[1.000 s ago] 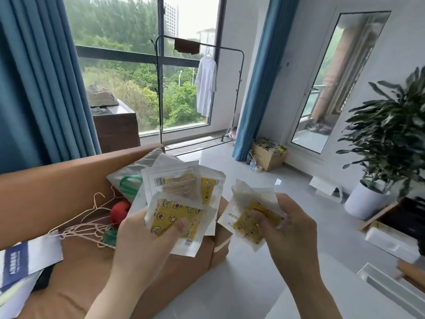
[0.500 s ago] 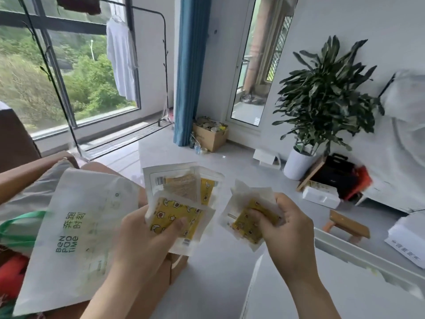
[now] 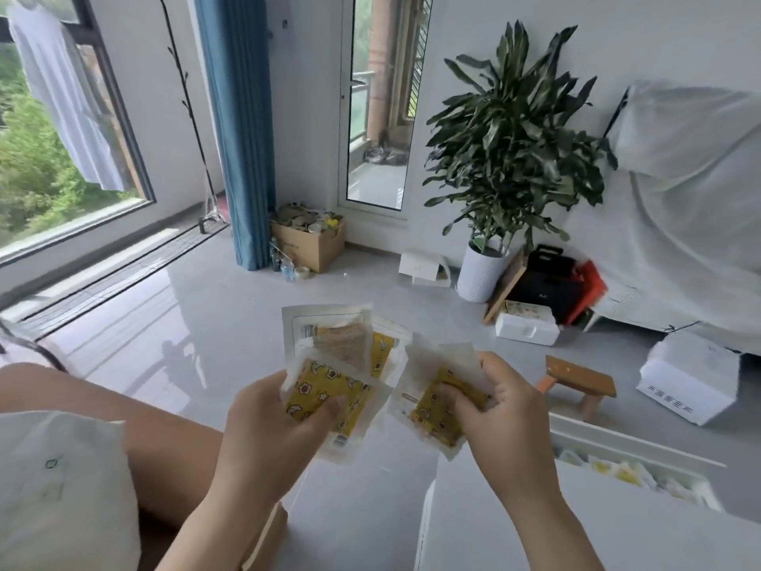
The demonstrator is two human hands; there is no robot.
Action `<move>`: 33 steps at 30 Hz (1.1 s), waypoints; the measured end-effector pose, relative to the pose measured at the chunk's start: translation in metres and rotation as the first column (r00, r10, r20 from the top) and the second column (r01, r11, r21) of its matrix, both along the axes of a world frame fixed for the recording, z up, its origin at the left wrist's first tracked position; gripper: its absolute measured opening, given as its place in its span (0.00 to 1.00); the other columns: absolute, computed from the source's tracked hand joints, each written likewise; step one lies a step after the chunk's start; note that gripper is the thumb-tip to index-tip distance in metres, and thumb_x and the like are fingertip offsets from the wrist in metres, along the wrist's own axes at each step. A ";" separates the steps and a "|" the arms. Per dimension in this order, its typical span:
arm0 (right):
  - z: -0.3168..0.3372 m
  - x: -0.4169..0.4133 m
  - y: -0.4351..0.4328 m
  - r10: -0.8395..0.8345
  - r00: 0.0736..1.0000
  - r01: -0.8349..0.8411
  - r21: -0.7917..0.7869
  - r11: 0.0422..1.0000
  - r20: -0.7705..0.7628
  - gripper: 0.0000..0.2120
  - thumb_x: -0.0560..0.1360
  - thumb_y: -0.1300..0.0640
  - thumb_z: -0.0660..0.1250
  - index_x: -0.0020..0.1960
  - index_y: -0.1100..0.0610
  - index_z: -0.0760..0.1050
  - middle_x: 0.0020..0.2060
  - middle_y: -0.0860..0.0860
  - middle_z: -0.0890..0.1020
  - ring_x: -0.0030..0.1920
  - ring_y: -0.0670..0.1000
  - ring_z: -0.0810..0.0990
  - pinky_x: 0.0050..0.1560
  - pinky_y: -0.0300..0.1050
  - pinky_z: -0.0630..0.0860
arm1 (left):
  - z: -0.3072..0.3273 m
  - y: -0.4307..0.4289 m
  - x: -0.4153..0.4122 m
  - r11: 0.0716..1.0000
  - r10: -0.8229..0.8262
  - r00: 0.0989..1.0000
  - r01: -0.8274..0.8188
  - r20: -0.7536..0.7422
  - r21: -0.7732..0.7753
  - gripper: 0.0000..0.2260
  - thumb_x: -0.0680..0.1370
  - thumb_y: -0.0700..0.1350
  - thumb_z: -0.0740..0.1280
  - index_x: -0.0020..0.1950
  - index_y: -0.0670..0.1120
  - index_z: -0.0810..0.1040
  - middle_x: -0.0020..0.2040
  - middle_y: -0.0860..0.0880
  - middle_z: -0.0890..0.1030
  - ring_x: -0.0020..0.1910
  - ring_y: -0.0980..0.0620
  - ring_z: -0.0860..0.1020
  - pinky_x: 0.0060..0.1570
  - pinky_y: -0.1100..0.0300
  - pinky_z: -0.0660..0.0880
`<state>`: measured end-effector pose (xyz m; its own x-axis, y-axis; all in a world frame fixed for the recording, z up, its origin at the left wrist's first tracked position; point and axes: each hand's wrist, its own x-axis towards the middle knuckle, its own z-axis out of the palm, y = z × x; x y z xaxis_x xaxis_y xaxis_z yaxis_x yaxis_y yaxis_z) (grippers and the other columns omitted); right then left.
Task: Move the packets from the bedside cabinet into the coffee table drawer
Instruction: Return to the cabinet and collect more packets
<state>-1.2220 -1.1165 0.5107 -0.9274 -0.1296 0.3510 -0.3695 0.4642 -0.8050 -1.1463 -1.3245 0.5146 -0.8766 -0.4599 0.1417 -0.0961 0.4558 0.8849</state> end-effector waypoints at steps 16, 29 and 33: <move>-0.033 -0.220 -0.028 -0.342 0.939 0.333 0.162 0.929 0.030 0.10 0.69 0.58 0.75 0.43 0.50 0.74 0.34 0.45 0.79 0.36 0.47 0.78 0.34 0.44 0.76 | -0.027 -0.042 -0.292 0.939 -0.313 0.935 0.331 0.168 -0.095 0.06 0.68 0.44 0.73 0.33 0.45 0.78 0.28 0.49 0.81 0.29 0.47 0.78 0.27 0.52 0.74; -0.073 -0.358 0.038 -0.543 0.819 0.526 0.137 0.839 0.184 0.09 0.70 0.57 0.73 0.39 0.49 0.72 0.33 0.47 0.79 0.33 0.47 0.77 0.34 0.46 0.76 | -0.063 0.029 -0.494 0.795 -0.524 0.799 0.583 0.293 -0.167 0.08 0.67 0.45 0.72 0.31 0.45 0.75 0.28 0.46 0.79 0.26 0.48 0.74 0.25 0.58 0.67; -0.079 -0.400 0.074 -0.593 0.781 0.573 0.152 0.805 0.198 0.13 0.70 0.57 0.73 0.36 0.48 0.69 0.29 0.47 0.76 0.30 0.46 0.72 0.29 0.36 0.68 | -0.064 0.067 -0.552 0.734 -0.561 0.750 0.646 0.351 -0.209 0.08 0.67 0.45 0.71 0.32 0.45 0.75 0.29 0.46 0.79 0.25 0.50 0.71 0.26 0.59 0.66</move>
